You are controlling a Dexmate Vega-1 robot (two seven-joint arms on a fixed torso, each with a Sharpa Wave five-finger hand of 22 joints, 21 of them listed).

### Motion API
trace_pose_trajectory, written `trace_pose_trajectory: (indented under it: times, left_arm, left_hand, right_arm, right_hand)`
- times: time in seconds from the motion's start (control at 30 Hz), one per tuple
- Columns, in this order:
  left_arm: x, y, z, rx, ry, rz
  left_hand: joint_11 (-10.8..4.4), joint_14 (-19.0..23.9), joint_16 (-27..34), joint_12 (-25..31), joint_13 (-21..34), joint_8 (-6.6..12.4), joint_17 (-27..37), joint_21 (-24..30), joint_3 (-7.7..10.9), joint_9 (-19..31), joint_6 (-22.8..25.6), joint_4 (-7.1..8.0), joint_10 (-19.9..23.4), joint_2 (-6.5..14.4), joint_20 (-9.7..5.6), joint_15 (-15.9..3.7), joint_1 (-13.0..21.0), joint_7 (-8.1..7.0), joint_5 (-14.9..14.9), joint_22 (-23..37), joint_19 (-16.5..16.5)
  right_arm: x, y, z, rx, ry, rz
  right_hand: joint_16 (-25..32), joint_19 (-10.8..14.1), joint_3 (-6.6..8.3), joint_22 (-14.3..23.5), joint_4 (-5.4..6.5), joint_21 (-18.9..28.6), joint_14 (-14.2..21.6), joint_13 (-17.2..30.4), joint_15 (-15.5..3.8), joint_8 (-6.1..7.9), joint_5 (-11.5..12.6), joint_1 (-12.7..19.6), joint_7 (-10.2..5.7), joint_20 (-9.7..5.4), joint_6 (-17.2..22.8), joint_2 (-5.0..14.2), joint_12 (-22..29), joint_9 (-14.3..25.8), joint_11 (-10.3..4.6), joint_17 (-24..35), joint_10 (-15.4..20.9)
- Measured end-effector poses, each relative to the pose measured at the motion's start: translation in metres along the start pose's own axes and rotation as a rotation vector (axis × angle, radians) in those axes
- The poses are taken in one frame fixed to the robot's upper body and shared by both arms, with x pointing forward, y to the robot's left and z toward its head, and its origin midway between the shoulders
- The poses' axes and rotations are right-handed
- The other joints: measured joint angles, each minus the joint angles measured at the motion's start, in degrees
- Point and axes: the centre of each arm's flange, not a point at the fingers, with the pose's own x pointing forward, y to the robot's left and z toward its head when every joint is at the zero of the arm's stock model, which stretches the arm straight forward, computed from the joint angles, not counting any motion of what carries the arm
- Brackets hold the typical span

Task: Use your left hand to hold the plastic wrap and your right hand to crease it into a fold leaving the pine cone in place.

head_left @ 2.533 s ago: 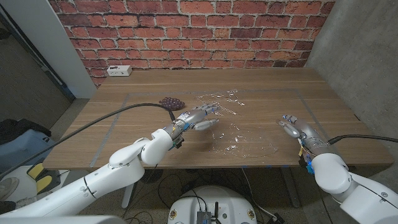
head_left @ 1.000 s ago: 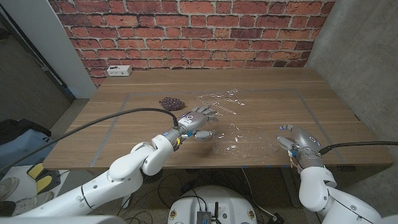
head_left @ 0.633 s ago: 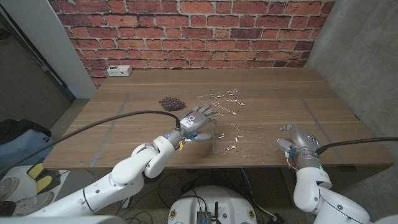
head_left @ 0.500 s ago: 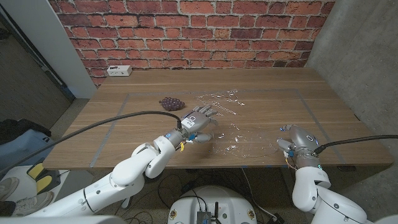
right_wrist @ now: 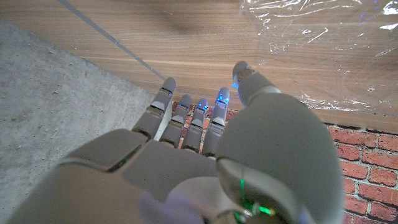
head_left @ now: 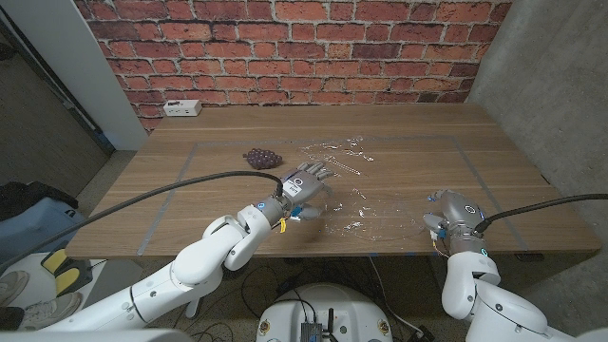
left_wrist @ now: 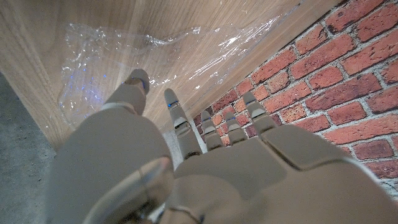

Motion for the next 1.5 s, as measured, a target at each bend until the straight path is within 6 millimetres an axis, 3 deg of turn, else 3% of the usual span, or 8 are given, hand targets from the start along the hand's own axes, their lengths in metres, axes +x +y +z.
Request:
trace_pose_trajectory:
  times: [0.23,0.47,1.5]
  left_arm:
    - [0.002,-0.001,0.003,0.012,-0.014,-0.041]
    - [0.003,-0.001,0.004,0.019,-0.024,-0.077]
    - [-0.002,-0.010,0.025,0.138,-0.042,-0.131]
  left_hand:
    - [0.00,-0.56,-0.25,-0.22,0.00,0.17,0.00,-0.01,-0.50,0.00,1.17,0.17,0.00,0.03,-0.23,0.07,0.69,-0.11,0.22,0.00,0.24]
    - [0.31,-0.73,-0.24,-0.41,-0.01,0.17,0.00,-0.44,-0.97,0.00,1.49,0.18,-0.31,0.03,-0.31,0.25,1.14,-0.42,0.28,0.00,0.31]
    - [-0.32,-0.81,-0.24,-0.43,-0.01,-0.30,-0.01,-1.33,-2.31,-0.02,3.84,0.58,0.32,1.11,-0.71,-0.01,3.73,-0.13,0.28,0.01,0.71]
  right_arm:
    - [-0.001,0.000,0.002,-0.016,-0.002,0.013]
    - [-0.003,0.000,0.004,-0.028,-0.004,0.024]
    - [-0.013,0.008,0.006,-0.047,-0.021,0.033]
  right_hand:
    - [-0.45,-0.21,-0.41,0.00,0.07,-0.01,-1.37,0.27,0.02,-0.01,0.00,1.62,-0.56,-0.20,-0.56,0.11,-0.72,0.26,-0.89,0.26,-0.95]
    - [-0.45,-0.21,-0.86,0.00,0.10,-0.01,-1.37,0.26,0.02,-0.25,0.00,2.91,-1.35,-0.81,-0.12,0.04,-0.80,0.53,-0.88,0.26,-1.31]
    - [-0.44,-0.21,-2.19,-0.01,0.97,-0.41,-1.35,0.53,0.02,0.65,0.00,4.04,-0.71,-0.79,0.50,-0.03,-0.79,1.32,-1.08,0.51,-1.51]
